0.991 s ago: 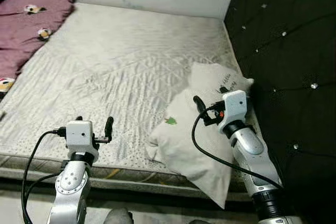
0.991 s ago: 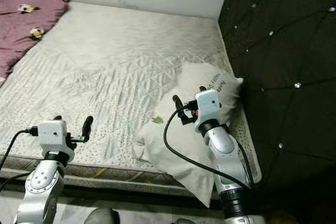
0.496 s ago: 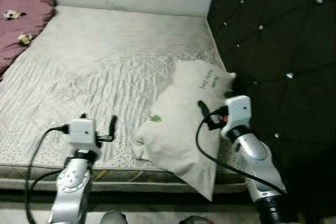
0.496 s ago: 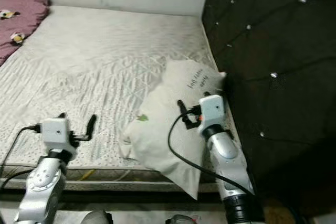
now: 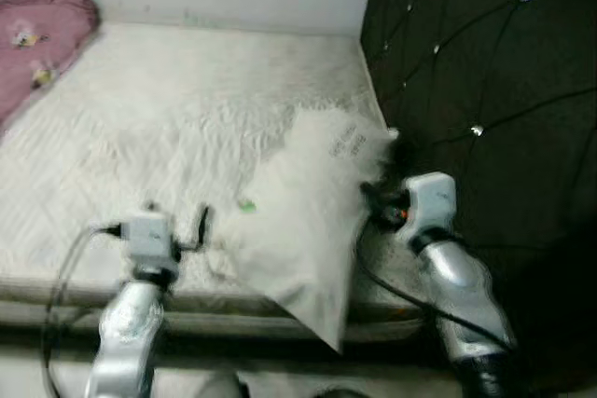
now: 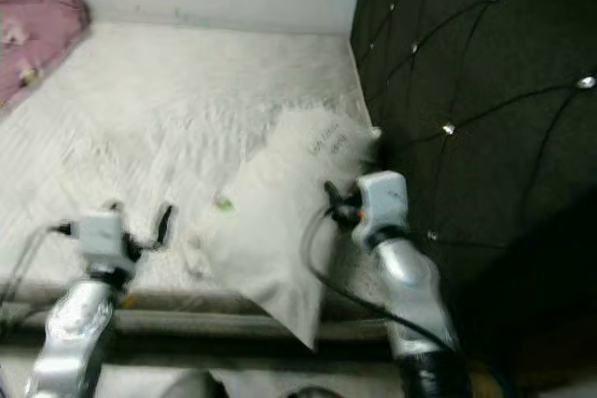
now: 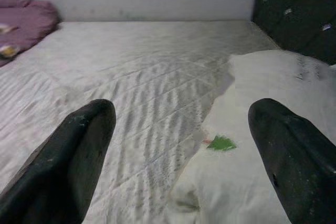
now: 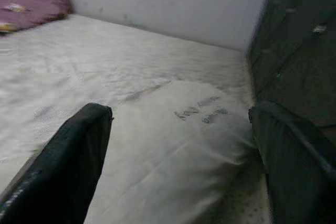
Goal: Clean up the room
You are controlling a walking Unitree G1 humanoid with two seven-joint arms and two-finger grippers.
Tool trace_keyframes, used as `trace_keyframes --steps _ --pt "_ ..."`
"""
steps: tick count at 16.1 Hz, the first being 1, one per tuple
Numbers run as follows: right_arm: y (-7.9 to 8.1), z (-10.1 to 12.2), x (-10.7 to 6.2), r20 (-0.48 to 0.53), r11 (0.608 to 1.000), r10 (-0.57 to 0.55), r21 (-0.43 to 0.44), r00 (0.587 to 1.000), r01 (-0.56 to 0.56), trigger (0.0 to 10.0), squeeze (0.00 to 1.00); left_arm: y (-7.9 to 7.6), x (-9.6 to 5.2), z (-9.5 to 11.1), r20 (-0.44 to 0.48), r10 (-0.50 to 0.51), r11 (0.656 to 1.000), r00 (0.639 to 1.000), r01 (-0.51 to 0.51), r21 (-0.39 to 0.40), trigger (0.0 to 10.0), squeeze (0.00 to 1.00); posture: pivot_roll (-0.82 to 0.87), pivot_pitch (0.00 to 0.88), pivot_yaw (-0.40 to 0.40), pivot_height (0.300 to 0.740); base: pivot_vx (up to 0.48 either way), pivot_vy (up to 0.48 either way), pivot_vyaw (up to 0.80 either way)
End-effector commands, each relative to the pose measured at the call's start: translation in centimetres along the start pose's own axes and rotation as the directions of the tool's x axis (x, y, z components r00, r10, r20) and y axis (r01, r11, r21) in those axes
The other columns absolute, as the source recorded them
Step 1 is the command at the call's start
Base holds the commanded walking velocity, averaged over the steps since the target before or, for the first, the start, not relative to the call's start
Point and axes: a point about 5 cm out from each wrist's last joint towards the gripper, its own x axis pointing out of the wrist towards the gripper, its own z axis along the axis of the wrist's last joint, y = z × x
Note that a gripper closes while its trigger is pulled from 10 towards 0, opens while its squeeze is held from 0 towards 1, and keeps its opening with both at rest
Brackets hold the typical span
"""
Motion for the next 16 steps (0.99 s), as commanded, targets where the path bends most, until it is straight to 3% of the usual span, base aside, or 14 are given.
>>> trace_keyframes --steps 1,16 --pt "-0.66 0.38 -0.06 0.011 1.000 -0.022 -0.012 1.000 0.022 10.0 0.00 -0.04 0.22 0.41 0.011 0.000 1.000 1.000 0.000 -0.013 10.0 0.00 0.02 0.000 -0.045 0.740 0.000 0.000 0.00" --pt "-0.84 0.57 -0.25 0.008 0.998 -0.052 -0.044 0.999 0.052 10.0 0.00 -0.02 0.33 0.27 0.004 0.011 1.000 1.000 -0.011 -0.023 10.0 0.00 0.01 0.000 -0.042 0.740 0.000 0.000 0.00"
